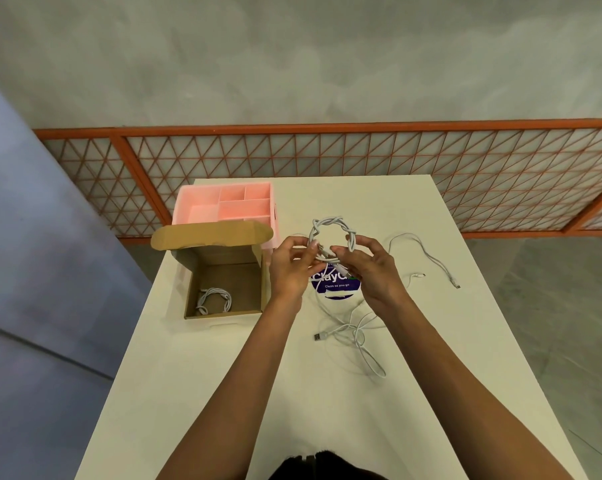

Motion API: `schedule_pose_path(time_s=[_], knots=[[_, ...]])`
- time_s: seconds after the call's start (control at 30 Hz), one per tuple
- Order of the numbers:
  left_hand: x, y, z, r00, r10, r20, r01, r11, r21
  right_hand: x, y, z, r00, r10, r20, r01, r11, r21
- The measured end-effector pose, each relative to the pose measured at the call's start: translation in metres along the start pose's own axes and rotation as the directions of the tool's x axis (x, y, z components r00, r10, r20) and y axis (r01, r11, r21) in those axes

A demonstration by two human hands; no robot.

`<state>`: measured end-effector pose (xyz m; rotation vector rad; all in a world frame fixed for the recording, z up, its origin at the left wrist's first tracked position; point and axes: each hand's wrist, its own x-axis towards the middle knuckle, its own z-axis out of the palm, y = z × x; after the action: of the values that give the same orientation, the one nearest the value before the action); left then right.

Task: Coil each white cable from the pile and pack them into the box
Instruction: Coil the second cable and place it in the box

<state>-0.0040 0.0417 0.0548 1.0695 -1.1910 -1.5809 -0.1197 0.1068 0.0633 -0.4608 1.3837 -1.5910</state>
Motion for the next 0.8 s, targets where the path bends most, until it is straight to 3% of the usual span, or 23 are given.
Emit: schedule_pose_path(time_s=[0.33,0.5,0.8], knots=[[0.001,-0.006,0.0,0.992,0.003,0.126,0.004,0.999,-0.05,0.004,-0.004,-0.001,0.993,0.117,-0.011,-0.117,0.98,-0.159],[0.001,-0.011,-0.002,0.971,-0.014,0.238,0.019,1.0,-0.019,0.006,-0.007,-0.004,0.983,0.185,-0.01,-0.185,0.974,-0.127],[0.001,-0.017,-0.004,0.984,0.072,0.165,-0.084,0.994,0.063,0.011,0.001,0.002,0.987,0.156,-0.033,-0.156,0.987,-0.026]])
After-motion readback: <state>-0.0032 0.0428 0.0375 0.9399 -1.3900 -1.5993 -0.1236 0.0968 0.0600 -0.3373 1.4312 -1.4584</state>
